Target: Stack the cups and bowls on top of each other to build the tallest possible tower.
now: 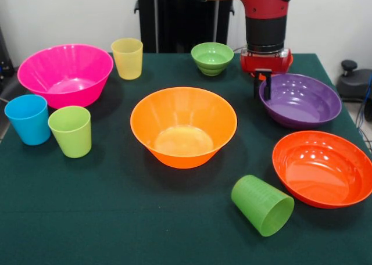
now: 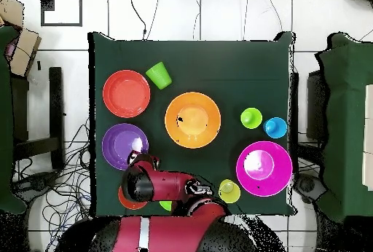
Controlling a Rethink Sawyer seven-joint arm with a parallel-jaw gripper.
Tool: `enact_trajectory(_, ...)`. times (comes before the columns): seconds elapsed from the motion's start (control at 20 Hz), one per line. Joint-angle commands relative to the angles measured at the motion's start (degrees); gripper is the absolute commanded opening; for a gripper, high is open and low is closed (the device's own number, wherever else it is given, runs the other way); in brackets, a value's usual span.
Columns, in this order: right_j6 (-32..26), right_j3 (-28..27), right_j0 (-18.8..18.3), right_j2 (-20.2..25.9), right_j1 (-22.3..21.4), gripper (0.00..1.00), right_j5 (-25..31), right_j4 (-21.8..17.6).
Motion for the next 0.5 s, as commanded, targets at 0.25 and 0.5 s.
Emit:
enact_trajectory(0.25,9.9,0.0,1.3,3.4,-13.7,0.00,17.0,7.4)
enact_trajectory(0.5,10.5,0.8,-0.2,6.2,-19.0,0.00,25.2,9.7)
